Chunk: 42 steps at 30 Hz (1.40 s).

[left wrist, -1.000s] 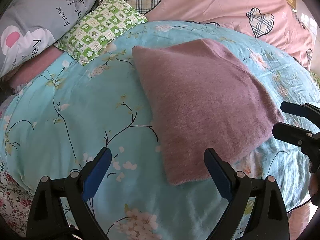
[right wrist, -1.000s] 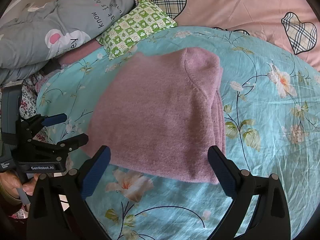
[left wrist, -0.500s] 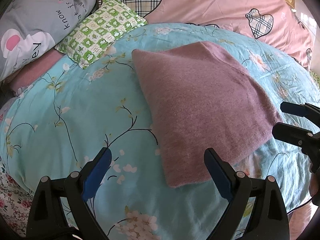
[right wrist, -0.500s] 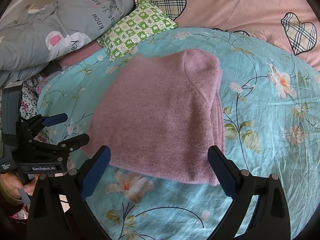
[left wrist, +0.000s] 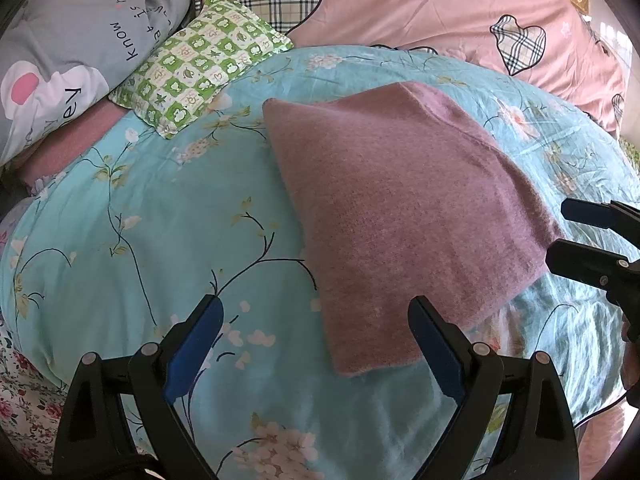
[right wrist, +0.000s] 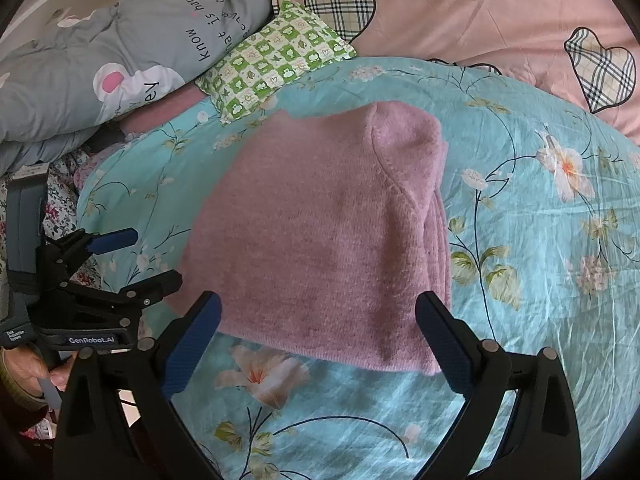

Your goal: Fold small clothes

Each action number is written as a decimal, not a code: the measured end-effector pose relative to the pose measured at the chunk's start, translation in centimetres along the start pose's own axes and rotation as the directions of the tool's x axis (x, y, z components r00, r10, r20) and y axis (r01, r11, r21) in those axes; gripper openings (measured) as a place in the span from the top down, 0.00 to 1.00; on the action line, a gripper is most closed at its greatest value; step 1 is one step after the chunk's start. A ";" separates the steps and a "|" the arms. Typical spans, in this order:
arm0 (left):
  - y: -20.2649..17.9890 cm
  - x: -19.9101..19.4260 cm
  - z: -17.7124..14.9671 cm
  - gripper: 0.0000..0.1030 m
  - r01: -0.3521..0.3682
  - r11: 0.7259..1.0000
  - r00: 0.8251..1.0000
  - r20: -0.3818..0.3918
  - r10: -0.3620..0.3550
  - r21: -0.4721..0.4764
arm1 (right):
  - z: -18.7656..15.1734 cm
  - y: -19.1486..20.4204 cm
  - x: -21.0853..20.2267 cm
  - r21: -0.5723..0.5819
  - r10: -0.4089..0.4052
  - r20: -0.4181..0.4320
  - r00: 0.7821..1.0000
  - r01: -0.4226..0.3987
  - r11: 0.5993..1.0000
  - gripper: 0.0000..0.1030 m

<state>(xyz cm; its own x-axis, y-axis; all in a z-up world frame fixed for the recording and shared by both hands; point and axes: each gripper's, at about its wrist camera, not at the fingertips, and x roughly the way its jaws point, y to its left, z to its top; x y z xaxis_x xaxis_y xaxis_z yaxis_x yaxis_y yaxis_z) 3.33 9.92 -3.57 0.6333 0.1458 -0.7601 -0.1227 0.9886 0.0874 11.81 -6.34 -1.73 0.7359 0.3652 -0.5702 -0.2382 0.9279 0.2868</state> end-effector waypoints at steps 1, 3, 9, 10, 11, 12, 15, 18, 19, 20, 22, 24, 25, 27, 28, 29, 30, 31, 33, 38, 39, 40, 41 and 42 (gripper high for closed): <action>0.0 0.0 0.0 0.09 -0.002 1.000 1.000 0.001 0.002 0.000 | 0.0 0.0 0.0 0.000 0.000 0.000 1.000 0.000 1.000 0.05; 0.0 0.0 0.0 0.09 -0.002 1.000 1.000 0.001 0.002 0.001 | 0.0 0.0 0.0 0.001 0.001 0.001 1.000 -0.001 1.000 0.05; 0.0 0.0 0.1 0.09 -0.004 1.000 1.000 0.003 0.004 0.002 | 0.1 -0.1 0.0 -0.003 0.006 0.000 1.000 -0.006 1.000 0.05; 0.1 0.0 0.1 0.09 -0.002 1.000 1.000 0.002 0.002 0.001 | 0.2 -0.2 0.0 -0.003 0.008 0.000 1.000 -0.008 1.000 0.05; 0.1 0.0 0.2 0.09 0.000 1.000 1.000 0.001 0.000 0.001 | 0.2 -0.1 0.0 -0.003 0.008 0.000 1.000 -0.008 1.000 0.05; 0.1 0.1 0.2 0.09 0.002 1.000 1.000 0.000 -0.002 0.002 | 0.2 -0.2 0.0 -0.004 0.008 0.000 1.000 -0.008 1.000 0.05; 0.1 0.1 0.2 0.09 0.003 1.000 1.000 -0.004 -0.003 0.003 | 0.2 -0.1 0.0 -0.003 0.006 0.000 1.000 -0.006 1.000 0.05; 0.0 0.1 0.2 0.09 0.005 1.000 1.000 -0.005 -0.005 0.003 | 0.2 0.0 0.0 -0.002 0.007 0.001 1.000 -0.007 1.000 0.05; 0.0 0.1 0.3 0.09 0.005 1.000 1.000 -0.005 -0.005 0.005 | 0.3 0.0 0.0 -0.002 0.008 0.002 1.000 -0.008 1.000 0.05; 0.1 0.1 0.3 0.09 0.004 1.000 1.000 -0.004 -0.004 0.005 | 0.3 0.0 0.0 -0.003 0.009 0.002 1.000 -0.009 1.000 0.05; 0.2 0.0 0.4 0.09 0.005 1.000 1.000 -0.001 -0.005 0.007 | 0.3 0.0 0.0 -0.004 0.008 0.002 1.000 -0.008 1.000 0.05; 0.2 0.0 0.3 0.09 0.004 1.000 1.000 0.000 -0.004 0.009 | 0.3 -0.1 0.0 -0.003 0.010 0.001 1.000 -0.010 1.000 0.05; 0.1 0.0 0.4 0.09 0.005 1.000 1.000 -0.001 -0.005 0.009 | 0.4 -0.1 0.0 -0.003 0.010 0.001 1.000 -0.010 1.000 0.05; 0.1 0.0 0.4 0.09 0.007 1.000 1.000 0.000 -0.007 0.009 | 0.4 -0.1 -0.1 -0.004 0.011 0.000 1.000 -0.011 1.000 0.05; 0.1 0.0 0.4 0.09 0.005 1.000 1.000 0.001 -0.005 0.010 | 0.5 -0.1 -0.1 -0.005 0.011 0.000 1.000 -0.011 1.000 0.05; 0.1 0.0 0.4 0.09 0.006 1.000 1.000 0.001 -0.006 0.011 | 0.5 -0.1 -0.1 -0.006 0.011 0.000 1.000 -0.011 1.000 0.05; 0.1 0.0 0.4 0.09 0.007 1.000 1.000 0.000 -0.007 0.012 | 0.5 -0.1 -0.1 -0.006 0.011 0.001 1.000 -0.011 1.000 0.05; 0.1 0.0 0.4 0.09 0.008 1.000 1.000 0.000 -0.008 0.013 | 0.4 -0.1 -0.1 -0.004 0.010 0.001 1.000 -0.010 1.000 0.05; 0.0 0.0 0.5 0.09 0.009 1.000 1.000 0.000 -0.009 0.017 | 0.4 0.0 -0.1 -0.001 0.011 0.002 1.000 -0.011 1.000 0.05; -0.1 -0.2 0.5 0.09 0.008 1.000 1.000 0.004 -0.008 0.018 | 0.5 -0.1 -0.1 -0.003 0.010 0.000 1.000 -0.010 1.000 0.05; -0.1 -0.2 0.5 0.09 0.009 1.000 1.000 0.003 -0.009 0.017 | 0.5 0.0 -0.1 -0.002 0.009 0.000 1.000 -0.009 1.000 0.05; -0.1 -0.2 0.6 0.09 0.010 1.000 1.000 0.004 -0.010 0.017 | 0.5 0.0 -0.1 -0.002 0.009 0.001 1.000 -0.009 1.000 0.05; -0.1 -0.2 0.6 0.09 0.011 1.000 1.000 0.003 -0.011 0.017 | 0.5 0.0 -0.1 -0.002 0.009 0.001 1.000 -0.009 1.000 0.05; 0.0 -0.2 0.6 0.09 0.012 1.000 1.000 0.003 -0.012 0.015 | 0.5 0.0 -0.1 -0.003 0.010 0.001 1.000 -0.010 1.000 0.05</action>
<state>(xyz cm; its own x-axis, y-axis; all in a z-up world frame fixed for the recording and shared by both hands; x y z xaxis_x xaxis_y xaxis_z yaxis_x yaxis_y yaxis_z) 3.69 9.87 -3.03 0.6370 0.1341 -0.7591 -0.1037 0.9907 0.0881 12.06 -6.44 -1.33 0.7340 0.3744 -0.5666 -0.2475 0.9244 0.2902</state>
